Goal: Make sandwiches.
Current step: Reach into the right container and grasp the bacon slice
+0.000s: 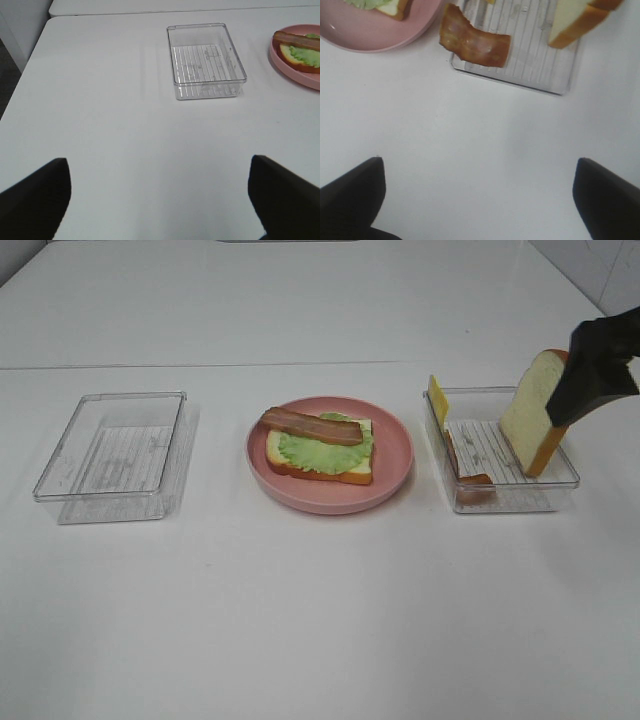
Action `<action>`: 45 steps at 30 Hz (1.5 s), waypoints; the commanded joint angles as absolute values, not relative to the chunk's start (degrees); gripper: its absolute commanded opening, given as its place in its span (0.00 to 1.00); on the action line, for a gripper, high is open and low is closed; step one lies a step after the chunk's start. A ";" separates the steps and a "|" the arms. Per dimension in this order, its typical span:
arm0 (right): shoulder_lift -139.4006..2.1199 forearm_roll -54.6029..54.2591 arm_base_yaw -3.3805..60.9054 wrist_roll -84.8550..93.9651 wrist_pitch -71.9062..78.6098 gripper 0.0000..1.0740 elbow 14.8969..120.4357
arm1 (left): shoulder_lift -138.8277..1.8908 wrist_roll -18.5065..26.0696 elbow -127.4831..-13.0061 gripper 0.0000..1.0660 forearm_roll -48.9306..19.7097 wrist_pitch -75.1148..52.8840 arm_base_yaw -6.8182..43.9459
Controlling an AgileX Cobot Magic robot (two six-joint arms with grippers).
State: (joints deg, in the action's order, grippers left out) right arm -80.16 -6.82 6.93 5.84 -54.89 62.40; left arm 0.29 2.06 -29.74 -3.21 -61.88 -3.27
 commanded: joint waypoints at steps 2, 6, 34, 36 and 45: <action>-85.71 -1.89 13.81 1.26 -56.84 0.92 67.44 | 1.03 2.06 -29.68 0.83 -3.61 -61.48 -3.44; -90.13 0.63 17.82 -2.41 -58.33 0.92 71.22 | 1.03 2.06 -29.68 0.83 -3.61 -61.48 -3.44; -116.88 8.25 23.09 -9.40 -57.64 0.92 88.29 | 1.03 2.06 -29.68 0.83 -3.61 -61.48 -3.44; -118.60 7.79 22.46 -9.45 -57.30 0.92 88.29 | 1.03 2.06 -29.68 0.83 -3.61 -61.48 -3.44; -119.23 6.93 19.25 -9.17 -56.09 0.92 88.29 | 1.03 2.06 -29.68 0.83 -3.67 -61.48 -3.38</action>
State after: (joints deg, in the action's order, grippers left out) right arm -118.95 7.22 19.77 -9.05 -56.61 88.01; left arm 0.29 2.06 -29.74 -3.21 -61.88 -3.27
